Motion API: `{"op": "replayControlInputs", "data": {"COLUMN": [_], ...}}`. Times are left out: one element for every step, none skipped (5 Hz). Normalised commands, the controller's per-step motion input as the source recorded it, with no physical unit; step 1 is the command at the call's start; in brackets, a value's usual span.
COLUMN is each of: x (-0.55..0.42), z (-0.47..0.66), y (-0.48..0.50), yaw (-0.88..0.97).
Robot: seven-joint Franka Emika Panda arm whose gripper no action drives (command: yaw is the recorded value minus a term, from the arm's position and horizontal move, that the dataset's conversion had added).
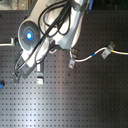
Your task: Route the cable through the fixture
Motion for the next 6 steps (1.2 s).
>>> {"op": "replayControlInputs", "data": {"x": [-0.112,-0.084,-0.047,0.002,-0.213,-0.201], "z": [0.33,0.36,0.38,0.41,0.36,0.34], "y": [0.140,0.159,0.146,0.012,-0.127,-0.131], "yaw": [0.23,0.29,0.32,0.15,-0.08,-0.15]}}
